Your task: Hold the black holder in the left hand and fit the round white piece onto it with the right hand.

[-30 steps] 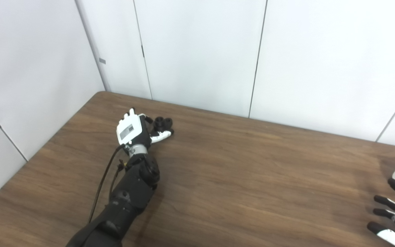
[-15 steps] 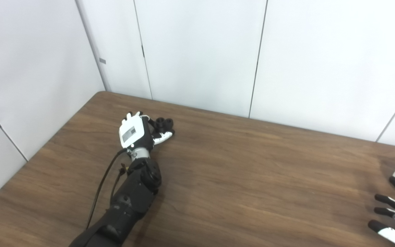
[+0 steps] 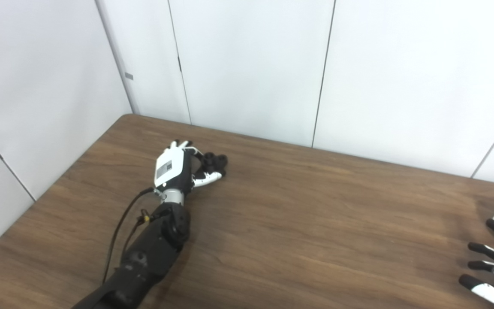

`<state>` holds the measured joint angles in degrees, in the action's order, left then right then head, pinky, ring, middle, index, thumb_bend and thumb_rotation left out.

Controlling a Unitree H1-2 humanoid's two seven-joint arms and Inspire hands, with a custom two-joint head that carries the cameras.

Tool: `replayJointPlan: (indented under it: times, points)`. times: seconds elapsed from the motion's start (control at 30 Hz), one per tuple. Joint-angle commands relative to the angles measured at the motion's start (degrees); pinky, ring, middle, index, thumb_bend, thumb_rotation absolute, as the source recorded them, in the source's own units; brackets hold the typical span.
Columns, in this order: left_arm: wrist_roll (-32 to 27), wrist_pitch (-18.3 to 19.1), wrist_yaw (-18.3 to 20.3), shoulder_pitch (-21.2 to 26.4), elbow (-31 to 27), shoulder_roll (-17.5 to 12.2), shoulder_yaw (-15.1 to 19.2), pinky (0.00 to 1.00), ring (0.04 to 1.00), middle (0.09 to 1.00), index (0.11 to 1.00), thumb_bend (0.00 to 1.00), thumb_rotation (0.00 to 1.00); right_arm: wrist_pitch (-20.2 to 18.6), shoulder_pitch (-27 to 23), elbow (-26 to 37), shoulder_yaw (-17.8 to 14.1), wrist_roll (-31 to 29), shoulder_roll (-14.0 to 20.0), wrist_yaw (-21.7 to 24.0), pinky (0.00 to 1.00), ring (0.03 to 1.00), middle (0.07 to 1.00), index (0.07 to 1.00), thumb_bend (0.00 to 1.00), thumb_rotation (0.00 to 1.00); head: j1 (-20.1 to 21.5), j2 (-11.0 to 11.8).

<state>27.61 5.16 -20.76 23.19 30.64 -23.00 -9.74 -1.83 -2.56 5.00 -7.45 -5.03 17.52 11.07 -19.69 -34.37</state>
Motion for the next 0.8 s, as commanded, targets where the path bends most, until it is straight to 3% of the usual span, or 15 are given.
replayJointPlan:
  times: [0.0,0.2,0.4,0.57,0.77]
  points:
    - [-1.5,-4.6,7.1,-1.0,-1.7,0.7,-2.9,1.0,1.0,0.919,0.482,0.53,0.06,2.4,-1.8,1.6,-0.3,0.1,0.2,-0.7,0.62,0.759,0.952,0.874,0.79,0.19,0.5,-0.2]
    - [-3.3,-11.7,15.1,-1.1,-3.7,-0.3,-7.0,1.0,1.0,0.945,0.481,0.53,0.07,0.4,-1.1,3.2,-0.6,-2.6,-0.3,0.0,0.67,0.801,0.976,0.903,0.74,0.09,2.3,-0.5]
    - [-2.6,-14.6,20.9,-0.3,-6.6,0.3,-11.6,1.0,1.0,0.952,0.481,0.53,0.07,1.5,-1.3,2.7,-0.5,-2.0,-1.1,-1.0,0.65,0.781,0.957,0.888,0.77,0.17,4.4,-1.0]
    - [-1.8,-18.0,23.6,0.4,-8.0,1.5,-15.3,1.0,1.0,0.948,0.481,0.53,0.07,1.9,-1.5,3.0,-0.2,-0.5,-1.7,-2.0,0.6,0.747,0.943,0.876,0.83,0.26,6.4,-1.5]
    - [1.8,-20.4,25.9,1.9,-9.2,2.6,-19.9,1.0,1.0,0.948,0.481,0.52,0.07,3.1,-1.9,2.6,0.3,0.8,-2.0,-2.3,0.61,0.748,0.939,0.888,0.83,0.29,8.0,-1.9]
